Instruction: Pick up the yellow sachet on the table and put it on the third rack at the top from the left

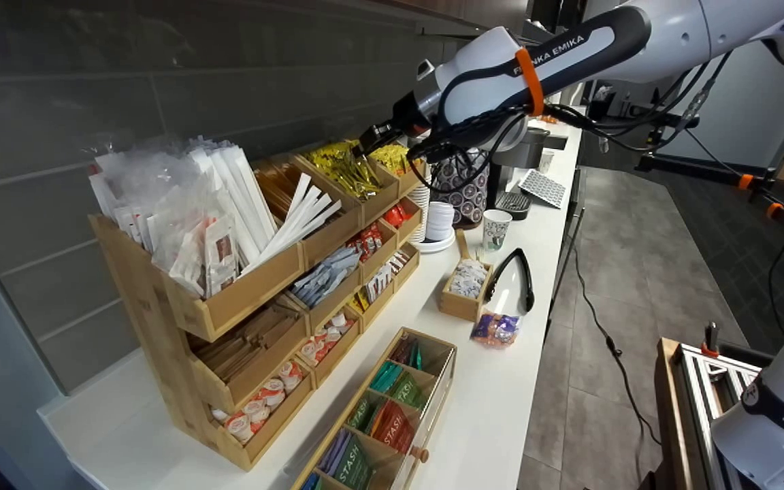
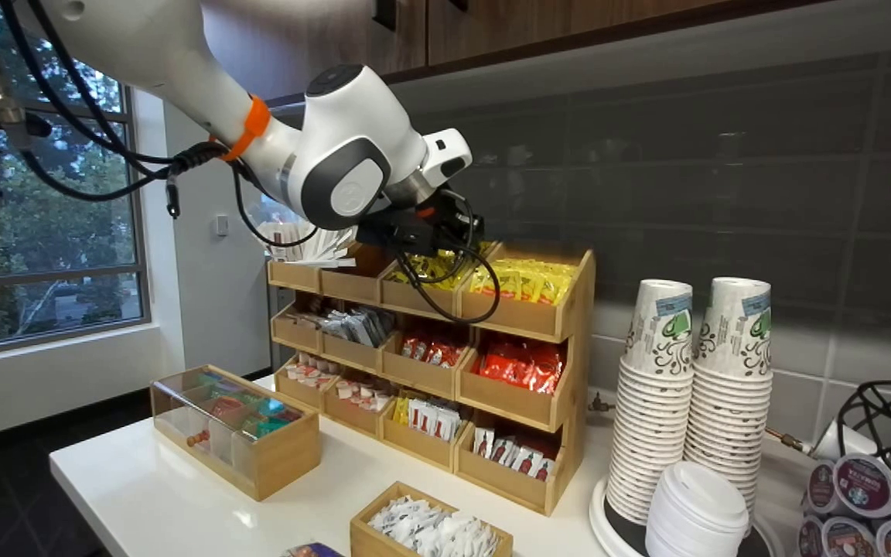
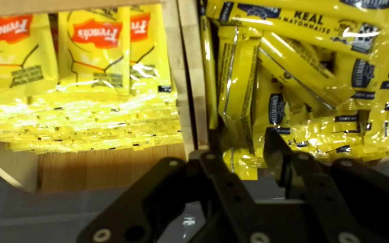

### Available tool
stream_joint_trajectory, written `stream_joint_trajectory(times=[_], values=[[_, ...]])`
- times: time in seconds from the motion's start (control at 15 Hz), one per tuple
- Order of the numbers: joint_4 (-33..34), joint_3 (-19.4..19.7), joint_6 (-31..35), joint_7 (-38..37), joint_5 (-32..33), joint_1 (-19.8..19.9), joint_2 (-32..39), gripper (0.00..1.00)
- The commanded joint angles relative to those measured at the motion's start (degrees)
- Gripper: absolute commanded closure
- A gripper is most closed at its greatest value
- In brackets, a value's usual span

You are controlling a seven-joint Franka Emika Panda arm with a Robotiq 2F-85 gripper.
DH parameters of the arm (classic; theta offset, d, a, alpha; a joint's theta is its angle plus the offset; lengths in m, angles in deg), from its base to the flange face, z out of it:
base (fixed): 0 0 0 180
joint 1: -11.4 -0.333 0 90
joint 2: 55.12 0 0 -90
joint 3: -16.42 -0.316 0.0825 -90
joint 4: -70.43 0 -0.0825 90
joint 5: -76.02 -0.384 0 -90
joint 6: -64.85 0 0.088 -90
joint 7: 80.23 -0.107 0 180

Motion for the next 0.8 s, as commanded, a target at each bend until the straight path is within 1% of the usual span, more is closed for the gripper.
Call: stream_joint_trajectory(times=[0.0,0.13,0.2,0.27,0.47,0.6,0.67,0.73], values=[[1.2,1.2,-0.5,-0.6,1.7,-1.3,1.3,0.28],[0.9,1.0,-1.2,-1.5,0.9,-1.4,0.6,0.15],[0.6,0.9,-1.6,-2.1,0.6,-1.6,0.0,0.06],[0.3,1.0,-2.0,-2.8,0.4,-1.9,-0.6,0.01],[-1.0,1.2,-2.2,-4.7,0.4,-2.6,-2.6,0.00],[-2.2,2.4,-2.2,-6.5,1.5,-3.6,-4.2,0.00],[-3.0,2.4,-2.7,-9.3,4.1,-3.1,-5.1,0.00],[-4.5,6.2,-2.4,-10.7,5.3,-6.0,-6.2,0.00]])
